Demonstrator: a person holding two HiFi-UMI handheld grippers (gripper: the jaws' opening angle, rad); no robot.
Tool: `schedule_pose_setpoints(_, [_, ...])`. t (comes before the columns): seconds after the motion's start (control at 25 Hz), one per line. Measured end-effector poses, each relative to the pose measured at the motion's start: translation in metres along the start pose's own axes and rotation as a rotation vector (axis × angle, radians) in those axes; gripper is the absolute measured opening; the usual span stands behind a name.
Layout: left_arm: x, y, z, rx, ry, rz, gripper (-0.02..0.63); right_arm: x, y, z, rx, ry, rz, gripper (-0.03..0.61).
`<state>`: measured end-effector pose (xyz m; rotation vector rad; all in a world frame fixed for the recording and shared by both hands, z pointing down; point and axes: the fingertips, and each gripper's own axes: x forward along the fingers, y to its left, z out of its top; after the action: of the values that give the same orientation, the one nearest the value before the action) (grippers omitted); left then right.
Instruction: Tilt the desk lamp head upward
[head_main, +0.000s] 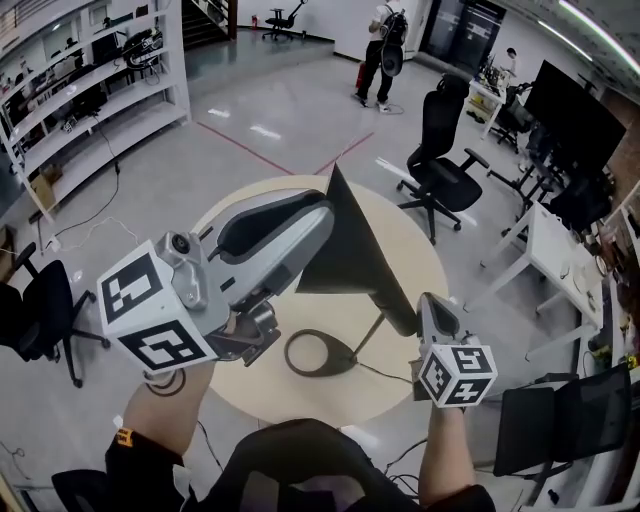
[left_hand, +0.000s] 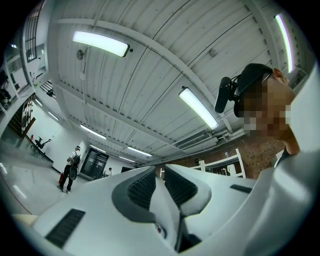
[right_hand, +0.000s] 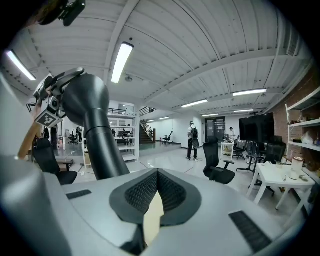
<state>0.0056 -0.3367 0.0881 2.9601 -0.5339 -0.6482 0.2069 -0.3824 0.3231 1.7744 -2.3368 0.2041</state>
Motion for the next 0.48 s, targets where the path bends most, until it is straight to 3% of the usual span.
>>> schedule_pose_setpoints(0.48, [0.016, -0.019, 0.003, 0.032, -0.006, -0.001, 0.100, -0.005, 0.004, -0.007, 0.011, 0.001, -0.012, 0.014])
